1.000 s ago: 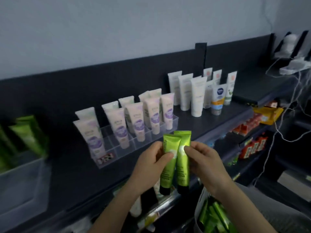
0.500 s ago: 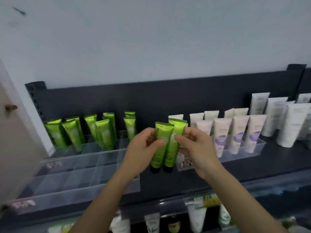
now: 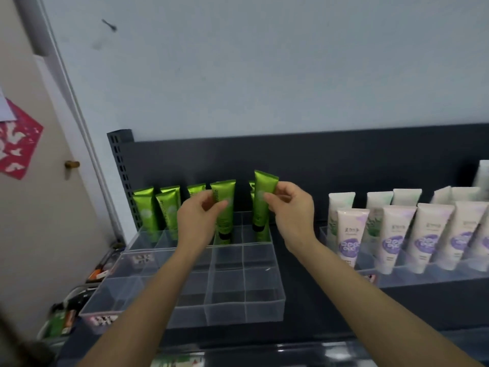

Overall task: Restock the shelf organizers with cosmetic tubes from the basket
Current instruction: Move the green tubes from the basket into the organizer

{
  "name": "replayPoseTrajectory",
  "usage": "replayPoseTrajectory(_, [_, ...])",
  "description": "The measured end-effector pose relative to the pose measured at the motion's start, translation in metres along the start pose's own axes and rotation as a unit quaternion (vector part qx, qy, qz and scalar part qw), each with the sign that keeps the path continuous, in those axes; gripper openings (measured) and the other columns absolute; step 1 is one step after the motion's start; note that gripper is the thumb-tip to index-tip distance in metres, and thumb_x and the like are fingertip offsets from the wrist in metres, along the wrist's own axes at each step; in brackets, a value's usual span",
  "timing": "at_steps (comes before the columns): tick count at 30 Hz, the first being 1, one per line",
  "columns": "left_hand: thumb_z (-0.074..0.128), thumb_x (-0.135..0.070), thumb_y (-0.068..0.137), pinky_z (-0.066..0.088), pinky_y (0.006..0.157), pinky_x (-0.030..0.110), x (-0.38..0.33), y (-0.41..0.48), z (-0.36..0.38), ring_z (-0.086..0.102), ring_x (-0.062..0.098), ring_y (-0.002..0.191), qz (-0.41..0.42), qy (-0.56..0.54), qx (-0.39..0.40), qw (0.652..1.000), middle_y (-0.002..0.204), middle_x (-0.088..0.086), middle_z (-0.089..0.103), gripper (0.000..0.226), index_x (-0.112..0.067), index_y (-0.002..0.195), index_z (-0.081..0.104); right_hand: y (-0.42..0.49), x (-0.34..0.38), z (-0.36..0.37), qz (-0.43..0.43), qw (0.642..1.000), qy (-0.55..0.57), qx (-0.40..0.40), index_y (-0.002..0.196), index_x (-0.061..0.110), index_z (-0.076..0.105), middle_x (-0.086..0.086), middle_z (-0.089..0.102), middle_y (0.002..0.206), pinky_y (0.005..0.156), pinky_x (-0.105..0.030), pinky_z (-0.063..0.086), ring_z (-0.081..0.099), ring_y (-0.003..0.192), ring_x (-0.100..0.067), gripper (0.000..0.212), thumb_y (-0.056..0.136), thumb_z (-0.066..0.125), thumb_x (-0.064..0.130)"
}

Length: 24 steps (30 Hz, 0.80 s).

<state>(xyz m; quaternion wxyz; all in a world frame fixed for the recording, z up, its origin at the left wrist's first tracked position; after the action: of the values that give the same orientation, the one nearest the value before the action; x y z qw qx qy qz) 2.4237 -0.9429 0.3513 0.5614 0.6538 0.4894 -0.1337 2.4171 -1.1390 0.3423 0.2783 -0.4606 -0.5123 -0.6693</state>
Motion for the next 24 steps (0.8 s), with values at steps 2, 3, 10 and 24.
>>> replayPoseTrajectory(2, [0.072,-0.023,0.082,0.027,0.05,0.018,0.012,0.001,0.006,0.035,0.004,0.05,-0.017,0.026,0.013,0.999,0.052,-0.011,0.038,0.044,-0.027,0.053,0.038,0.001,-0.014,0.006,0.009,0.999,-0.043,0.009,0.086,0.016,0.071,0.001,0.072,0.084,0.08,-0.038,0.057,0.067,0.082,-0.015,0.007,0.081,0.072,0.012])
replayPoseTrajectory(3, [0.072,-0.024,0.082,0.026,0.049,0.019,0.018,0.001,0.009,0.036,0.005,0.051,-0.023,0.042,0.021,0.999,0.053,-0.01,0.039,0.043,-0.024,0.054,0.039,0.0,-0.021,0.008,0.008,0.997,-0.069,0.012,0.086,0.015,0.071,0.0,0.071,0.084,0.08,-0.038,0.057,0.067,0.083,-0.016,0.005,0.081,0.072,0.014])
replayPoseTrajectory(10, [0.07,-0.028,0.083,0.029,0.049,0.025,0.047,-0.004,0.014,0.039,0.014,0.055,-0.057,0.104,0.045,0.992,0.057,-0.001,0.041,0.038,-0.012,0.062,0.042,-0.003,-0.047,0.005,0.013,0.983,-0.18,0.034,0.081,0.015,0.067,0.006,0.064,0.074,0.061,-0.011,0.044,0.058,0.069,-0.004,0.007,0.081,0.073,0.019])
replayPoseTrajectory(24, [0.074,-0.026,0.077,0.028,0.094,0.021,-0.016,-0.028,-0.004,0.038,0.02,0.118,0.032,0.164,-0.039,0.985,0.123,0.009,0.043,0.057,-0.008,0.123,0.046,-0.023,-0.012,-0.021,-0.011,0.987,-0.162,0.0,0.123,0.018,0.053,0.004,0.057,0.11,0.084,-0.021,0.048,0.056,0.098,-0.008,0.049,0.079,0.074,0.021])
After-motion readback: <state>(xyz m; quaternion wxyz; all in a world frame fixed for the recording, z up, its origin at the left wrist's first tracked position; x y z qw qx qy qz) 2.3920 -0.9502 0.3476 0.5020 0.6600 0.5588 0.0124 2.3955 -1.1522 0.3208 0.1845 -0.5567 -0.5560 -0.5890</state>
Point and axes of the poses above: each hand's wrist, its own y-axis towards the middle knuckle, its own z-axis out of the palm, x = y × z, the point moved 6 cm from there along y, towards the middle knuckle
